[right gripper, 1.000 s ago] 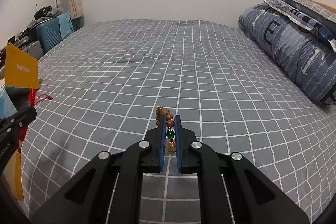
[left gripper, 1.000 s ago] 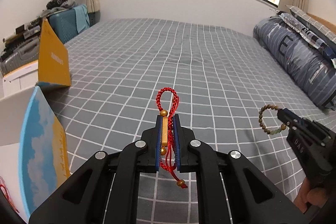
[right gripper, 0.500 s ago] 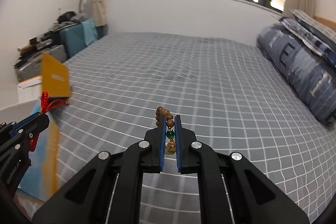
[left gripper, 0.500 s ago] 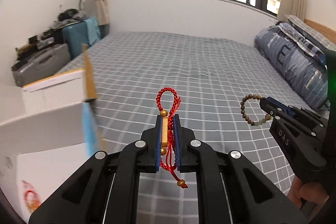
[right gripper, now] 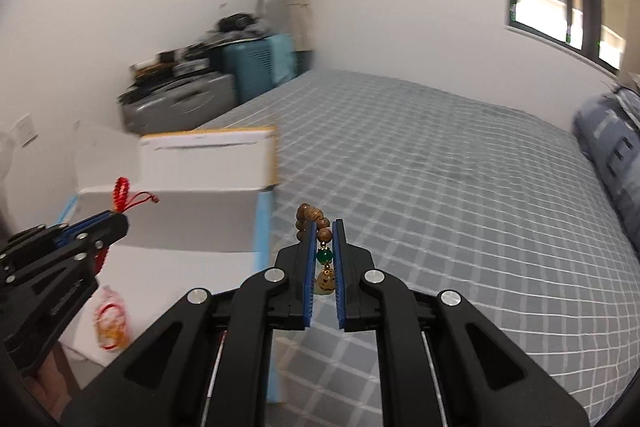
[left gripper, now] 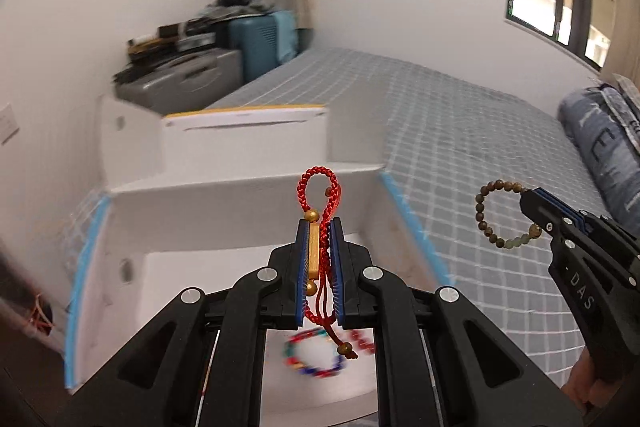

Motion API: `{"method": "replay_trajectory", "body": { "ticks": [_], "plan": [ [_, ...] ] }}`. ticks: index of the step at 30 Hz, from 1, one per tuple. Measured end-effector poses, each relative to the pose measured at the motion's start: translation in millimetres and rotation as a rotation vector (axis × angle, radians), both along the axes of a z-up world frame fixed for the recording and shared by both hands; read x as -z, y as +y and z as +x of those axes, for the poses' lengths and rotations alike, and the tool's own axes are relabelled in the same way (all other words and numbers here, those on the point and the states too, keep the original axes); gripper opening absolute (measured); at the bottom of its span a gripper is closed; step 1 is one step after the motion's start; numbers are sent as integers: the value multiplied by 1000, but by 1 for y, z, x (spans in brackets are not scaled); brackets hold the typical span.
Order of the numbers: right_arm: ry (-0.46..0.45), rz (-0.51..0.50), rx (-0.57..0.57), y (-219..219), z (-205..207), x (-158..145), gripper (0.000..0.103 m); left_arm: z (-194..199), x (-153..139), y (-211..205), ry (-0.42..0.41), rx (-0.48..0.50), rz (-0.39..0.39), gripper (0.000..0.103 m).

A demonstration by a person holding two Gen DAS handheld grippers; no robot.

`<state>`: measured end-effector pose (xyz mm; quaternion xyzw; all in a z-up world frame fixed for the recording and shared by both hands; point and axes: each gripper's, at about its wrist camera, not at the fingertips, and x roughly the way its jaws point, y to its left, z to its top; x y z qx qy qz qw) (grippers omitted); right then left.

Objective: Organize jewelry
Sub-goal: 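Carry the red cord and wooden bead bracelets with both tools over the white box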

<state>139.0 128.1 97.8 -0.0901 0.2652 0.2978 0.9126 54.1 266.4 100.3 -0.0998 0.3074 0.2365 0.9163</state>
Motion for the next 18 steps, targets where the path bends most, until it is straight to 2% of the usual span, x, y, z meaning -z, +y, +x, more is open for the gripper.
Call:
{"method": "replay_trajectory", "body": {
  "ticks": [6,10,14,18],
  "plan": [
    [95,-70,-88,58,-16,26,7,-33,17,47,92,-70,-6,10],
    [162,-133,-106,86,-20,49,7,-40,38,73,173,-73,-62,10],
    [235,-182,-88,99,-13,67,7,-41,55,88,251,-102,-95,10],
    [268,-226,-86,110,-12,75,7,-37,68,97,303,-74,-133,10]
  ]
}}
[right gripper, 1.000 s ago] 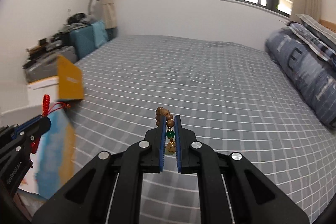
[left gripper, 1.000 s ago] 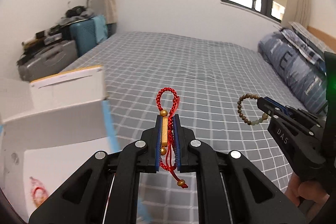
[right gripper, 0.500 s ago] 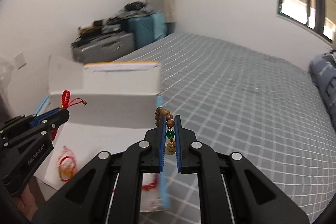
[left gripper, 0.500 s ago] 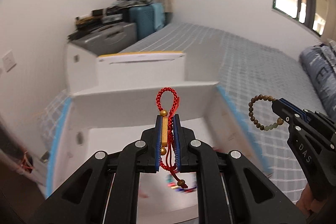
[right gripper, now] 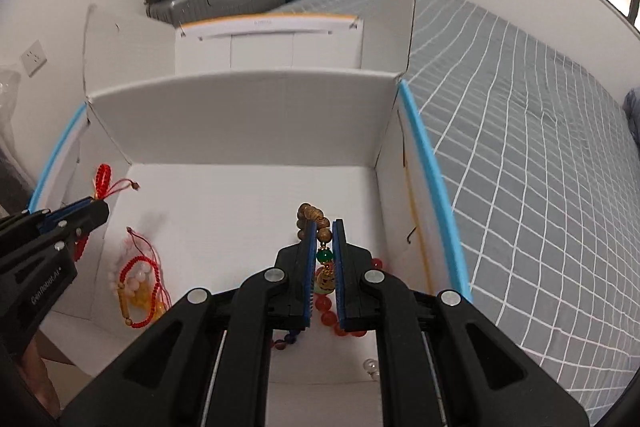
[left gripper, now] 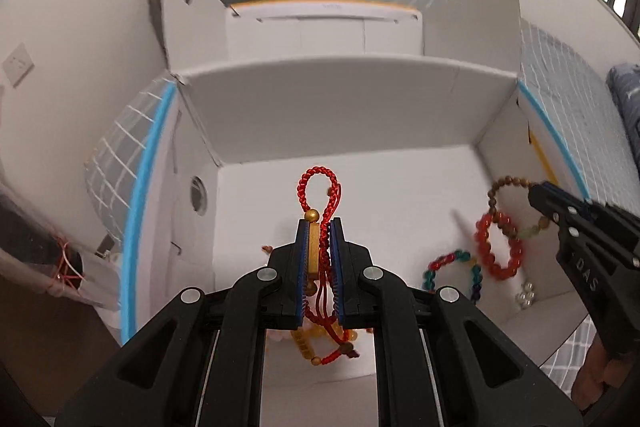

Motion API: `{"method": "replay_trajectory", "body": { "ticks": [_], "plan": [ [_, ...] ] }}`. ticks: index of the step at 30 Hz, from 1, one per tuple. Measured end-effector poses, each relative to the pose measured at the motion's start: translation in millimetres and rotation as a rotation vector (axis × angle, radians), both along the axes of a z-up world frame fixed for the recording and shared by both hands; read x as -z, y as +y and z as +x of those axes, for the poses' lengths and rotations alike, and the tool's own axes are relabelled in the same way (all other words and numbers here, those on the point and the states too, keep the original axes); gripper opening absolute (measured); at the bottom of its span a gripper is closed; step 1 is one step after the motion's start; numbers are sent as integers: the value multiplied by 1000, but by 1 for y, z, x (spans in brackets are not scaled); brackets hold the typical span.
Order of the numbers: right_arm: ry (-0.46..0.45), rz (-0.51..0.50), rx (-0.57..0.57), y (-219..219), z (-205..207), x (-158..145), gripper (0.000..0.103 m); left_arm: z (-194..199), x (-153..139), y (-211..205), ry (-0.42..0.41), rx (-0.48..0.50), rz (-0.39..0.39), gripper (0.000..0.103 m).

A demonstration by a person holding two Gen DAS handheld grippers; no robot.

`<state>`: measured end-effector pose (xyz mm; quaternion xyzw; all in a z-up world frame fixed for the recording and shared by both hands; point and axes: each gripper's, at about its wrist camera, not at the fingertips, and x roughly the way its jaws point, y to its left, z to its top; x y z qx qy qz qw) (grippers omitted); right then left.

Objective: Organize jewelry
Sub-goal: 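Carry the red cord and wooden bead bracelets with both tools over the white box, then open both tools to drop the two bracelets into the box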

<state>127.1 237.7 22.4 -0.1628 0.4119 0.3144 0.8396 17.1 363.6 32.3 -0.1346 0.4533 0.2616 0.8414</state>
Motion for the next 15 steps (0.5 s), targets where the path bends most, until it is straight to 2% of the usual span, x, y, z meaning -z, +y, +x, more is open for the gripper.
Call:
{"method": "replay_trajectory", "body": {
  "ticks": [4,12,14,15],
  "plan": [
    [27,-29,3,5,3,6,7,1,10,2,44,0,-16,10],
    [41,-16,3,4,4,12,8,-1,12,-3,26,3,-3,14],
    [39,4,-15,4,1,10,10,-2,10,-6,17,6,-1,26],
    [38,22,-25,2,0,8,16,-2,7,-7,16,2,10,48]
  ]
}}
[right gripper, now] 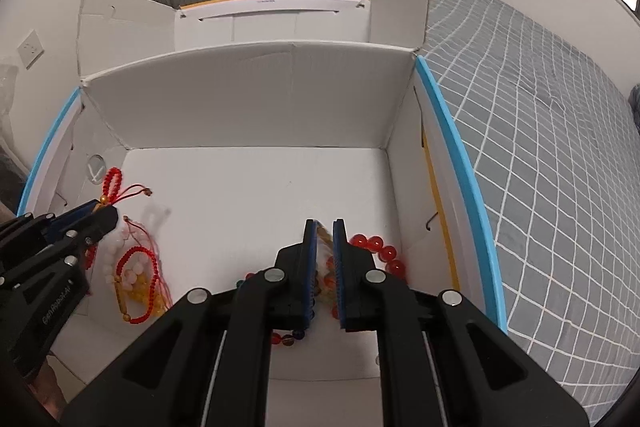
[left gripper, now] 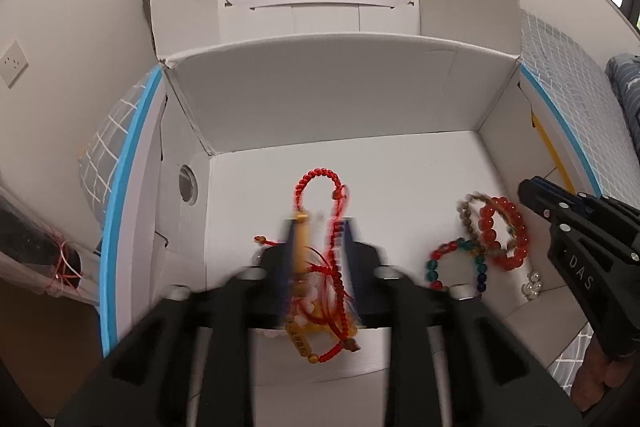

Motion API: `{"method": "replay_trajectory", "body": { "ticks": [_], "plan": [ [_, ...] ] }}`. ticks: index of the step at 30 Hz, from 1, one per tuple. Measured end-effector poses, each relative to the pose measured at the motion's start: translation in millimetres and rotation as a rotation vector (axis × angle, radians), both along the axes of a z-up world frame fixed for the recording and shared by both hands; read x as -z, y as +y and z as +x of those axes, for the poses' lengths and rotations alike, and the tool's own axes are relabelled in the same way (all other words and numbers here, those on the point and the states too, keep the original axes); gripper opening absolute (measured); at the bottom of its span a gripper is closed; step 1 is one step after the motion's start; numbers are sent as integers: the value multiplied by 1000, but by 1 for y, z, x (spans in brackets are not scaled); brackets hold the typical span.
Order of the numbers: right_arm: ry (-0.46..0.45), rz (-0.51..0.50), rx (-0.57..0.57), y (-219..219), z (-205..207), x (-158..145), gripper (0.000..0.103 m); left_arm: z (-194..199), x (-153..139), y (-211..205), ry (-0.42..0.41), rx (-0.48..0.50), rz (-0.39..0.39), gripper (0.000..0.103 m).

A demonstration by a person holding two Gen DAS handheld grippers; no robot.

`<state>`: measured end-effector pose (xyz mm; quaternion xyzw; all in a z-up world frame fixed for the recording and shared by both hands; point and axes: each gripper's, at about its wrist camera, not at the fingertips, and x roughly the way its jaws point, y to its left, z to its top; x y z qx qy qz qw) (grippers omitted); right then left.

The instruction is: Organize jewelry

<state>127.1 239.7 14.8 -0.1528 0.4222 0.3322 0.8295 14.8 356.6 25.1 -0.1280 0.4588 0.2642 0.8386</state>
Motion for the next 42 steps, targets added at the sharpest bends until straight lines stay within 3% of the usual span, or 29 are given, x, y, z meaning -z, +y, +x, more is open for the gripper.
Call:
{"method": "replay_trajectory", "body": {
  "ticks": [1,3,8,10,15,19,28,42],
  "plan": [
    [-12,15,6,-3,-1,-4,22,-2,-4,-3,-11,-7,18,63],
    [-43,44,16,-10,-5,-14,41,-7,-15,-6,-48,-15,53,67],
    [-105,109,51,-34,-11,-43,63,-23,-40,-19,-130,-30,100,83],
    [-139,134,58,-44,-18,-53,73,-31,-47,-25,-170,-37,119,95],
    [-188,178,49,-62,-39,-62,90,-47,-53,-40,-233,-32,139,97],
    [-214,205,59,-80,-60,-60,95,-68,-49,-53,-260,-44,153,97],
    [-239,186,81,-99,-96,-37,96,-105,-43,-73,-289,-42,166,97],
    [-256,168,99,-109,-105,-32,96,-114,-39,-86,-291,-40,149,97]
  ]
}}
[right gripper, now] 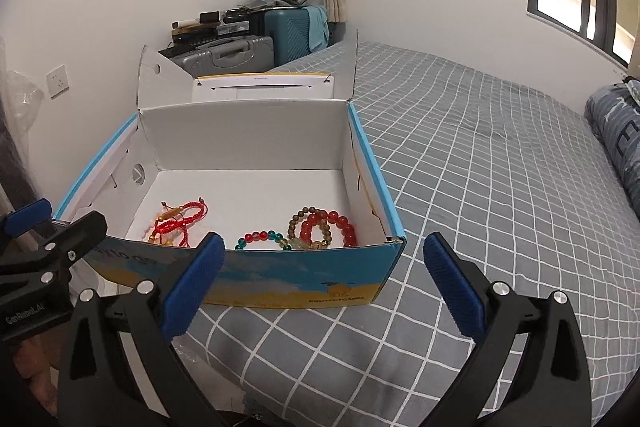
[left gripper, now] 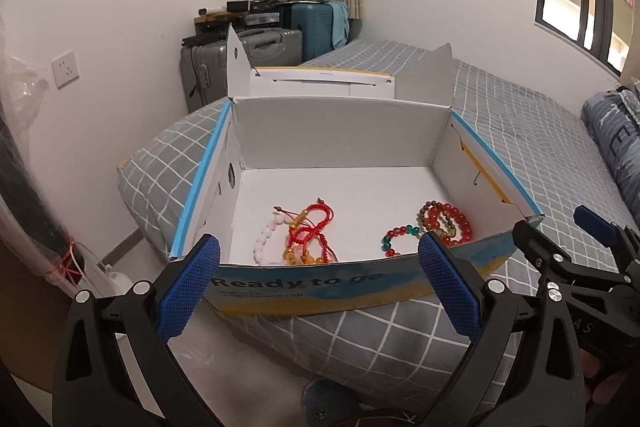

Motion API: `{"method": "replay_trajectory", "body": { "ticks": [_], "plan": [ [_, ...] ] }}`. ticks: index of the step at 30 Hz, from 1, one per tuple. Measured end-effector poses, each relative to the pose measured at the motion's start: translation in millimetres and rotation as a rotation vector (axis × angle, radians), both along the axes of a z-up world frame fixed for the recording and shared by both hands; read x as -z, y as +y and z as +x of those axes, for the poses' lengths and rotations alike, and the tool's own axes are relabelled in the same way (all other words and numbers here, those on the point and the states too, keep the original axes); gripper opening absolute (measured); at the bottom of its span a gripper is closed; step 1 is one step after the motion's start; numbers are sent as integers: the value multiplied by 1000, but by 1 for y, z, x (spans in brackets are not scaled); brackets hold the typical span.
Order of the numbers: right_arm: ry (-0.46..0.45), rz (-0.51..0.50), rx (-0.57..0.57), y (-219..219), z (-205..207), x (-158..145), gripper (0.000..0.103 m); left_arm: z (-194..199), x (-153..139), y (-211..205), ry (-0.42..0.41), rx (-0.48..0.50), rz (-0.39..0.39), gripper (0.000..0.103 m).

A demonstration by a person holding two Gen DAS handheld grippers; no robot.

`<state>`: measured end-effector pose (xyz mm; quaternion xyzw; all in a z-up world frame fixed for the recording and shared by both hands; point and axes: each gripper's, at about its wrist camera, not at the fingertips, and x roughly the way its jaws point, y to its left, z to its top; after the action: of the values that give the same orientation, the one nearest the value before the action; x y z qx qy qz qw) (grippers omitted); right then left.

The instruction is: Organize jewelry

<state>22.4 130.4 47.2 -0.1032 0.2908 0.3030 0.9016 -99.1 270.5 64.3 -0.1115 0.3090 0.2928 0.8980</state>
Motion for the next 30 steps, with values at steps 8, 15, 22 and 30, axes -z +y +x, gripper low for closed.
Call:
{"method": "replay_trajectory", "body": {
  "ticks": [8,15,22,30],
  "plan": [
    [0,-9,2,1,1,0,96,0,0,0,-3,-18,-5,97],
    [-1,-12,0,1,2,0,96,0,2,-1,5,-29,21,97],
    [-4,-14,-6,2,0,-3,96,0,1,1,7,-39,29,97],
    [-6,-16,-9,3,-2,-4,96,5,5,2,37,-52,59,97]
  ]
}}
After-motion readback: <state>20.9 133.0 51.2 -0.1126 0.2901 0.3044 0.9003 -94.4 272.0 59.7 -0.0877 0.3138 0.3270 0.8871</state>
